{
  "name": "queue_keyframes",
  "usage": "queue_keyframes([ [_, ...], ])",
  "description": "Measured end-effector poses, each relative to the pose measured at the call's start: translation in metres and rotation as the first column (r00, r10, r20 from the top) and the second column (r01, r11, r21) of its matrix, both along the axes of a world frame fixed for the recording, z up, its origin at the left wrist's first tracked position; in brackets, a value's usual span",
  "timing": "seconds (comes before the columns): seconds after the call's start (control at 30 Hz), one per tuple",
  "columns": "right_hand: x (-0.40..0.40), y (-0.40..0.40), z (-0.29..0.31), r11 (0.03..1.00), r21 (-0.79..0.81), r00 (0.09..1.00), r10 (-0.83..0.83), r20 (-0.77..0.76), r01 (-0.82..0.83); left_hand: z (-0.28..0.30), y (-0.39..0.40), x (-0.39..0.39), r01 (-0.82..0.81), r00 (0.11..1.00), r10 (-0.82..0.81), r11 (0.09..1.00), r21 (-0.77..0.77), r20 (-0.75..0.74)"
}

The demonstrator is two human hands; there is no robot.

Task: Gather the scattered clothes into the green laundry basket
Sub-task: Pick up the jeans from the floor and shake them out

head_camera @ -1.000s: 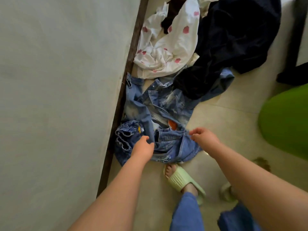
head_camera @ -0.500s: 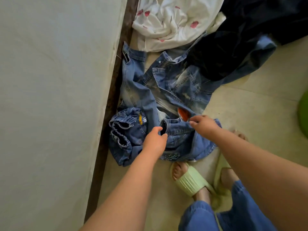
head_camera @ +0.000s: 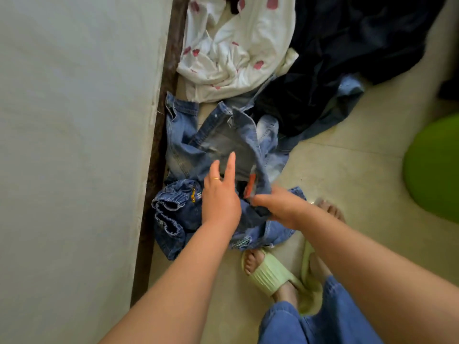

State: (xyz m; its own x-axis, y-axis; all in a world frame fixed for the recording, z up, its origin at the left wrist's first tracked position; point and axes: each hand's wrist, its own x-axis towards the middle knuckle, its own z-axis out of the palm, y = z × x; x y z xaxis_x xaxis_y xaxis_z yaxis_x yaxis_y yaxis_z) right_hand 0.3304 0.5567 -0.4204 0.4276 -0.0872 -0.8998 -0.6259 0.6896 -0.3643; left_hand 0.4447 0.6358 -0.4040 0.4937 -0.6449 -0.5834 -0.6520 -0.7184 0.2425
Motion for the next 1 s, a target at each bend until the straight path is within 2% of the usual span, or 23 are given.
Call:
queue_keyframes([
  [0.07, -0.001, -0.027, 0.046, 0.955, -0.161, 0.968, 0.249, -0.027, -0.251, 0.031, -0.033, 0.01, 0.22, 0.975, -0.221, 0.975, 0.016, 0.036],
  [0.1, 0.0, -0.031, 0.058, 0.893, -0.228, 0.921, 0.388, -0.048, -0.388, 0.038, -0.039, 0.014, 0.331, 0.94, -0.334, 0.942, 0.052, 0.061],
  [0.17, 0.004, -0.058, 0.092, 0.745, -0.354, 0.816, 0.568, -0.111, -0.566, 0.064, -0.064, 0.018, 0.542, 0.83, -0.541, 0.839, 0.033, 0.137],
  [0.23, 0.011, -0.081, 0.128, 0.6, -0.429, 0.708, 0.69, -0.15, -0.675, 0.085, -0.083, 0.02, 0.646, 0.755, -0.63, 0.763, -0.041, 0.182],
  [0.3, 0.015, -0.107, 0.158, 0.524, -0.448, 0.643, 0.747, -0.166, -0.724, 0.104, -0.11, 0.028, 0.657, 0.753, -0.624, 0.72, -0.222, 0.209],
  [0.33, 0.017, -0.117, 0.17, 0.548, -0.437, 0.652, 0.747, -0.128, -0.713, 0.111, -0.123, 0.034, 0.67, 0.742, -0.625, 0.671, -0.318, 0.243],
  [0.37, 0.017, -0.129, 0.181, 0.625, -0.425, 0.713, 0.698, -0.071, -0.654, 0.121, -0.138, 0.038, 0.688, 0.723, -0.628, 0.621, -0.375, 0.286],
  [0.4, 0.014, -0.142, 0.195, 0.745, -0.392, 0.807, 0.591, 0.01, -0.541, 0.139, -0.154, 0.042, 0.711, 0.702, -0.639, 0.6, -0.367, 0.314],
  [0.43, 0.013, -0.152, 0.207, 0.858, -0.339, 0.889, 0.444, 0.109, -0.387, 0.152, -0.168, 0.047, 0.698, 0.715, -0.625, 0.627, -0.345, 0.312],
  [0.47, 0.012, -0.164, 0.22, 0.935, -0.276, 0.939, 0.282, 0.198, -0.223, 0.169, -0.183, 0.053, 0.651, 0.758, -0.583, 0.692, -0.311, 0.29],
  [0.53, 0.008, -0.187, 0.242, 0.988, -0.145, 0.945, 0.006, 0.328, 0.044, 0.201, -0.207, 0.066, 0.5, 0.861, -0.436, 0.823, -0.271, 0.263],
  [0.57, 0.008, -0.198, 0.256, 0.987, -0.112, 0.926, -0.064, 0.372, 0.113, 0.219, -0.217, 0.075, 0.439, 0.891, -0.376, 0.858, -0.267, 0.256],
  [0.6, 0.008, -0.209, 0.267, 0.984, -0.125, 0.919, -0.072, 0.388, 0.13, 0.234, -0.225, 0.083, 0.406, 0.901, -0.337, 0.875, -0.261, 0.272],
  [0.63, 0.008, -0.22, 0.278, 0.971, -0.22, 0.932, -0.01, 0.362, 0.095, 0.251, -0.232, 0.091, 0.398, 0.9, -0.313, 0.876, -0.274, 0.304],
  [0.67, 0.009, -0.231, 0.287, 0.929, -0.371, 0.951, 0.119, 0.286, -0.005, 0.267, -0.238, 0.096, 0.405, 0.889, -0.298, 0.865, -0.296, 0.347],
  [0.73, 0.01, -0.249, 0.312, 0.71, -0.649, 0.935, 0.356, -0.001, -0.271, 0.302, -0.249, 0.104, 0.482, 0.84, -0.33, 0.818, -0.314, 0.431],
  [0.77, 0.01, -0.257, 0.327, 0.598, -0.72, 0.916, 0.379, -0.133, -0.352, 0.32, -0.253, 0.107, 0.523, 0.817, -0.369, 0.797, -0.303, 0.443],
  [0.83, 0.01, -0.271, 0.356, 0.482, -0.791, 0.916, 0.32, -0.241, -0.376, 0.351, -0.257, 0.107, 0.582, 0.792, -0.486, 0.783, -0.219, 0.368],
  [0.9, 0.013, -0.278, 0.381, 0.395, -0.848, 0.93, 0.243, -0.275, -0.354, 0.375, -0.256, 0.103, 0.604, 0.79, -0.574, 0.788, -0.117, 0.214],
  [1.0, 0.021, -0.282, 0.404, 0.261, -0.892, 0.929, 0.139, -0.343, -0.369, 0.398, -0.255, 0.1, 0.579, 0.815, -0.578, 0.816, 0.0, 0.036],
])
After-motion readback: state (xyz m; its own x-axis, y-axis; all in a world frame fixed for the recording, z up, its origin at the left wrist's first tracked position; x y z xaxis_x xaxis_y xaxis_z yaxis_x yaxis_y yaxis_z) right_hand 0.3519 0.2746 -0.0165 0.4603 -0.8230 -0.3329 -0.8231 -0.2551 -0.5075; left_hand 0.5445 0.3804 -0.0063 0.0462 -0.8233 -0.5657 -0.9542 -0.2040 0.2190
